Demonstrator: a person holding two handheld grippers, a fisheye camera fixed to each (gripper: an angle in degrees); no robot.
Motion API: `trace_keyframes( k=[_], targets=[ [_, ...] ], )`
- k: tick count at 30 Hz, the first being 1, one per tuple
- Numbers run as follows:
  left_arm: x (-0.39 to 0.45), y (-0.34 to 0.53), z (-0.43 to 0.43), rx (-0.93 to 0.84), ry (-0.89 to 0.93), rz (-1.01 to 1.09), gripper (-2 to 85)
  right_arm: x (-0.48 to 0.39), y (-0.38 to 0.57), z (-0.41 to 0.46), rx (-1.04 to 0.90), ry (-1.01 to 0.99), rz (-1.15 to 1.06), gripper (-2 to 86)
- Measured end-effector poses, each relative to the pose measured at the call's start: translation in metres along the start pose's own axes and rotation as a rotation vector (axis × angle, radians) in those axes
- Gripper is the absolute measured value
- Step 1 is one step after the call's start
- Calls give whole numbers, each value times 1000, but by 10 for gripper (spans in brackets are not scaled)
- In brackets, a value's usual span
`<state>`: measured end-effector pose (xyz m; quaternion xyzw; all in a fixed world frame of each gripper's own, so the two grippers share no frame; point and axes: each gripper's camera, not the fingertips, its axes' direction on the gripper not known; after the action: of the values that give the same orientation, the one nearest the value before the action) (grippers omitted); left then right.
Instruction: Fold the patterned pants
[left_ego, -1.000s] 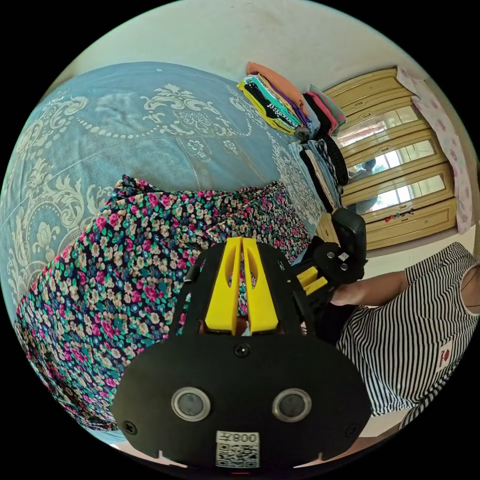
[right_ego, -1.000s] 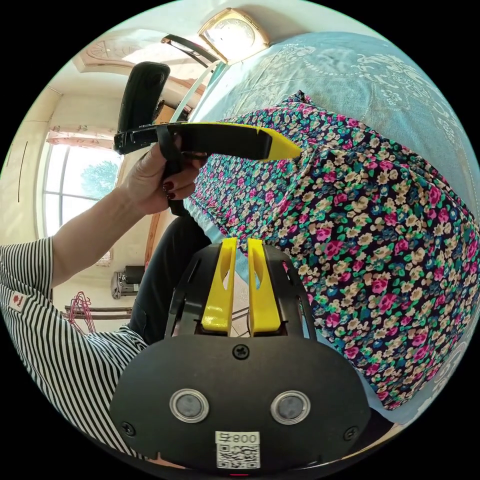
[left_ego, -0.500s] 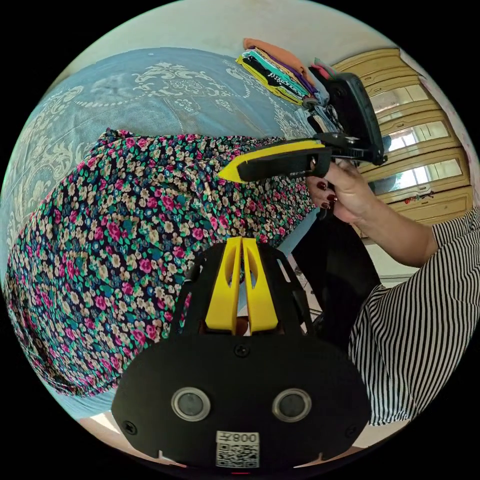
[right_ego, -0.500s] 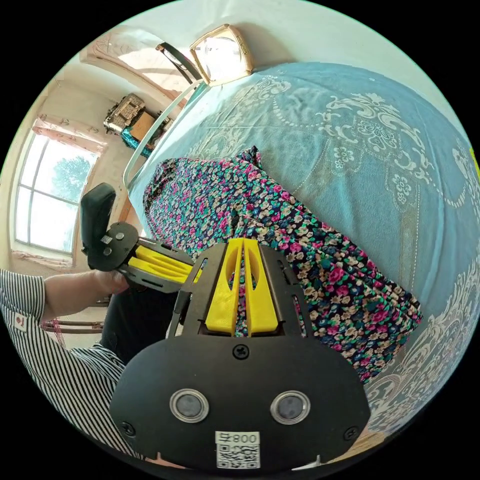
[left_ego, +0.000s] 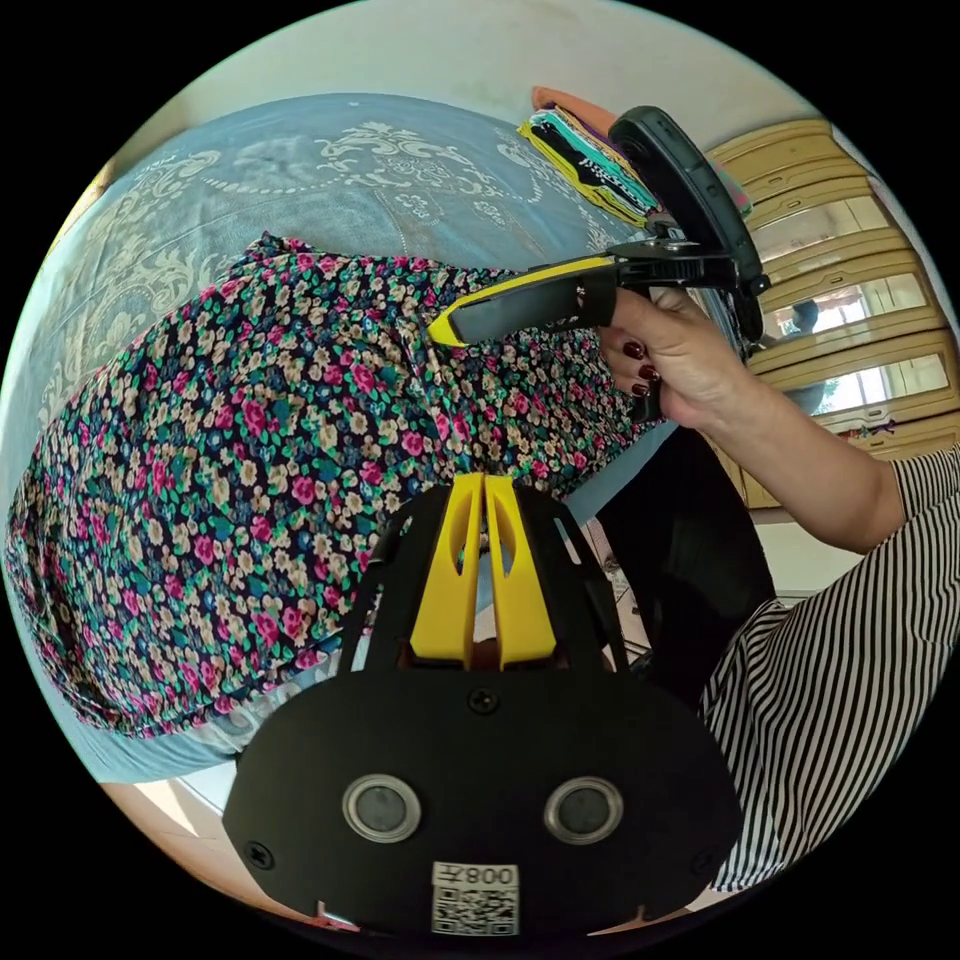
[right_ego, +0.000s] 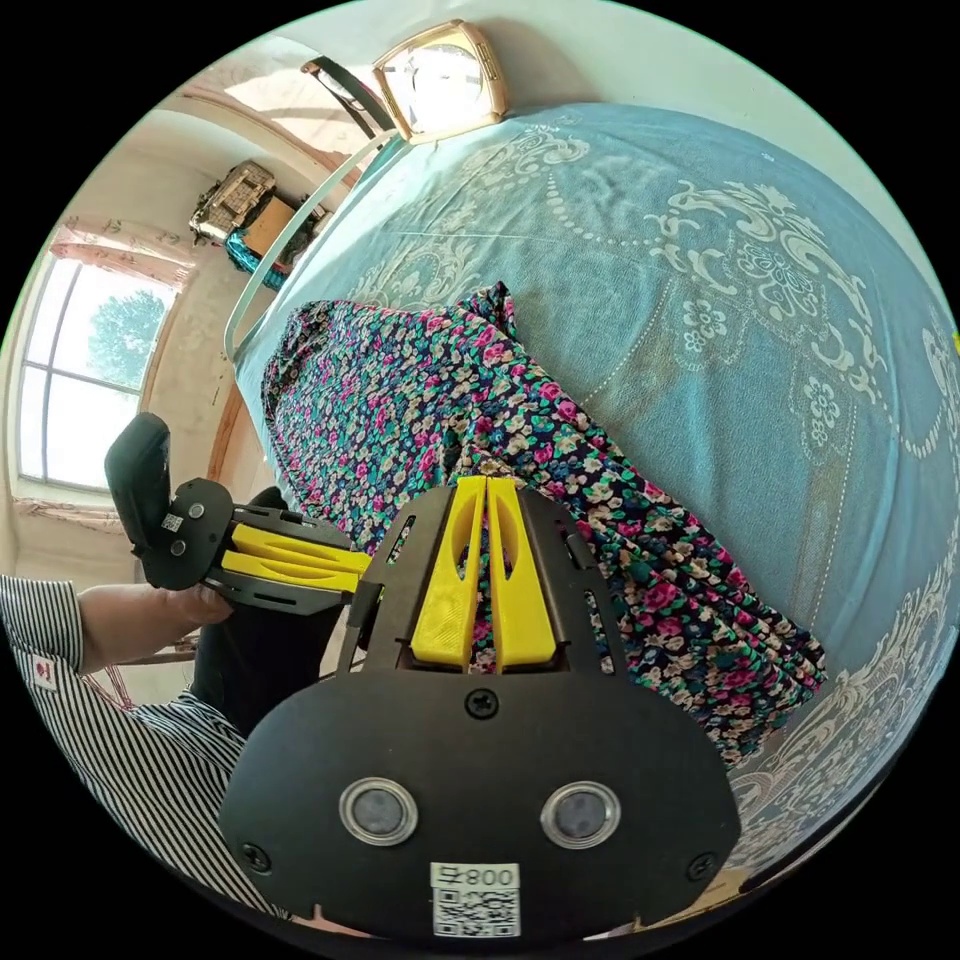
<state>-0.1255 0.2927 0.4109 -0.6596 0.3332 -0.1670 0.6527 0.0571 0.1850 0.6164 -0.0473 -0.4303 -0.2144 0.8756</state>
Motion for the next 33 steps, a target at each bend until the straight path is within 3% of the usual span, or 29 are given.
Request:
trace_keyframes(
  k=[6, 10, 15, 21, 25, 29, 33],
  targets=[
    [26, 13, 10, -13, -61, 28, 1, 5, 60, -37, 60, -33, 18, 1],
    [36, 18, 26, -29, -75, -12, 1, 20, 107, -22, -55, 37, 96, 1],
    [68, 19, 29, -22, -127, 39, 1, 41, 140, -54, 68, -42, 186, 1],
    [101, 13, 58, -74, -127, 66, 2, 106, 211, -83, 129, -8, 460, 1],
    [120, 12, 68, -61, -111, 42, 5, 140, 244, -90, 194, -224, 567, 3],
    [156, 8, 74, -16, -73, 126, 15, 158, 274, -115, 300, -209, 608, 10],
    [193, -4, 96, -35, -11, 240, 44, 181, 288, -116, 266, -255, 655, 34]
  ],
)
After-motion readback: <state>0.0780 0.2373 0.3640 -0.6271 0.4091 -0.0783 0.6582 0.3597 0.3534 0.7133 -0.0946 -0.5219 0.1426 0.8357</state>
